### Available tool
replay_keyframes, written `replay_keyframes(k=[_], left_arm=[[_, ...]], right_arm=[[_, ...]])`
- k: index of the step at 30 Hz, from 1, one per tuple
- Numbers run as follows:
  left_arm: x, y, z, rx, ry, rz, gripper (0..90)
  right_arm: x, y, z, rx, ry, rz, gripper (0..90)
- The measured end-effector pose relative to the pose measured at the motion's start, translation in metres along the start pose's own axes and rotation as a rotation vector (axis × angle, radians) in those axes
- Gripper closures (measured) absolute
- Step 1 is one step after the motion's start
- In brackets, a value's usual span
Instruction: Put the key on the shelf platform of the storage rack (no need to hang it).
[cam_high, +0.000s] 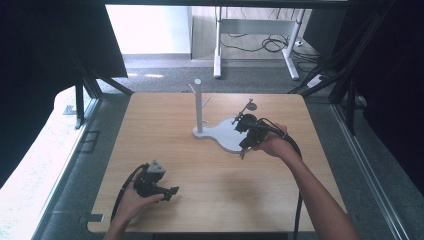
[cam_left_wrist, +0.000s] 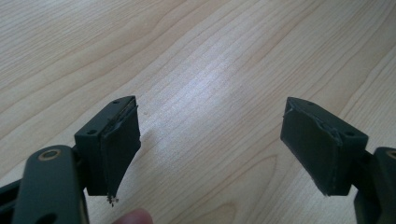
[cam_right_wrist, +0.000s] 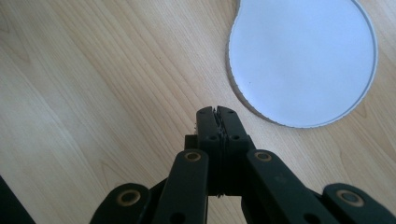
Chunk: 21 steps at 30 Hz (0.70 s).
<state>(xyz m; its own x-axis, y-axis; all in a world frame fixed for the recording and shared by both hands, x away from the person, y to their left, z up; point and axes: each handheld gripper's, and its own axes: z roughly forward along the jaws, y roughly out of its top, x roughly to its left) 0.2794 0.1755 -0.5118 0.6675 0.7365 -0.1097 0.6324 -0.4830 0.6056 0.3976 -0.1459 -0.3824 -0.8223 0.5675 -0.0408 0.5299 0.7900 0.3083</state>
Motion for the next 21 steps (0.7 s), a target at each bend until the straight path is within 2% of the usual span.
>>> replay_keyframes(k=[2, 7, 17, 21], left_arm=[[0.000, 0.000, 0.000, 0.002, -0.001, 0.010, 20.1], [0.000, 0.000, 0.000, 0.002, -0.002, -0.001, 20.1], [0.000, 0.000, 0.000, 0.001, -0.001, 0.003, 20.1], [0.000, 0.000, 0.000, 0.002, -0.003, 0.001, 20.1]], right_arm=[[-0.001, 0.001, 0.001, 0.000, 0.007, -0.002, 90.0], [-0.001, 0.003, 0.003, 0.004, 0.007, 0.002, 90.0], [0.002, 0.013, 0.005, -0.002, 0.015, -0.012, 90.0], [-0.001, 0.016, 0.006, -0.006, 0.026, 0.001, 90.0]])
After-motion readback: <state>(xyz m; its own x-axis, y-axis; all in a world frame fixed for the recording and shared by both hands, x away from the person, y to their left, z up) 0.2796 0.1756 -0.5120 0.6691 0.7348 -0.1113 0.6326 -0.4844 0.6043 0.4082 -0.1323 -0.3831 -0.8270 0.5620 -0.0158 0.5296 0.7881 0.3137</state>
